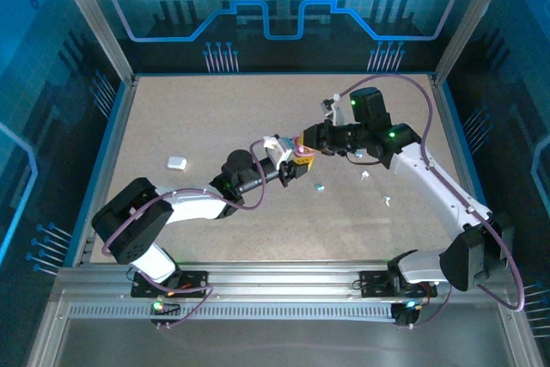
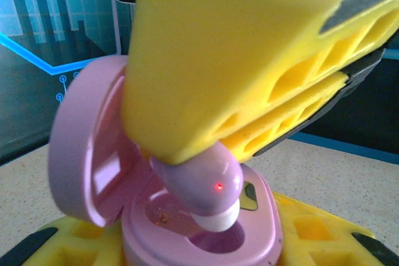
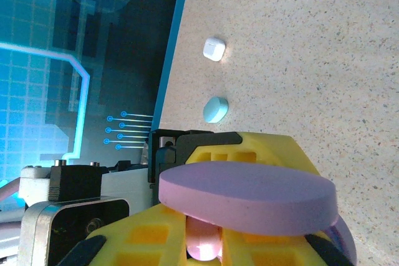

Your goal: Insert the wireless bluetooth earbuds into the charging case

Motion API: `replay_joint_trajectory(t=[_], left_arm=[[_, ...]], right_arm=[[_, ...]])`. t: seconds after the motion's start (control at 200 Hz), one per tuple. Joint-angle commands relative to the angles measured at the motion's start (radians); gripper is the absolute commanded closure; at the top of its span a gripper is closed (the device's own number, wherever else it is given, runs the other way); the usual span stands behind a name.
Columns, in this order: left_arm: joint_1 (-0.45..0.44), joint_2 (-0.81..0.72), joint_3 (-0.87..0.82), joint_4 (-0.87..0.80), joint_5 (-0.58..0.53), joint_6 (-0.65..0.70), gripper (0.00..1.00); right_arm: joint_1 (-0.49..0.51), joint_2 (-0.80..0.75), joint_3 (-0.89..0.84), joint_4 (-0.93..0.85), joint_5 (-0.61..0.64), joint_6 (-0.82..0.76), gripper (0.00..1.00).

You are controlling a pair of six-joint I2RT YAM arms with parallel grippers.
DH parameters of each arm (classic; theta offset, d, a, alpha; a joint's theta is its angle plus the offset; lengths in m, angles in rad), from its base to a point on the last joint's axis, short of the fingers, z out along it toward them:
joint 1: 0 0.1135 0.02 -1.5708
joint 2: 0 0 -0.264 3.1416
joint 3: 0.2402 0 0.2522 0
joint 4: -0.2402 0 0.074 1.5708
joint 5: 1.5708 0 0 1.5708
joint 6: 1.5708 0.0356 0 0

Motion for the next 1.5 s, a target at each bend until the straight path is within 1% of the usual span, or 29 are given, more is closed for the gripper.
replay_joint_trajectory(t=[0.0,0.255,0.59,1.261,1.491], left_arm=[[-0.010,-0.015,0.039,0.068,-0.012,0.000,0.69],[-0.012,-0.016,0.043,0.069,-0.016,-0.001,0.69],[-0.013,-0.017,0.045,0.067,-0.016,0.004,0.69],[-0.017,-0.021,0.033,0.062,-0.023,0.013,0.69],[-0.016,-0.021,0.029,0.060,-0.021,0.015,0.69]], right_arm=[[0.025,-0.009,0.021,-0.027,0.028,-0.028,0.81],[0.049,-0.002,0.053,-0.118,0.110,-0.089,0.80],[0.063,0.008,0.077,-0.145,0.152,-0.105,0.76],[0.072,-0.021,0.117,-0.150,0.162,-0.101,0.70],[0.073,-0.034,0.126,-0.152,0.136,-0.134,0.67]])
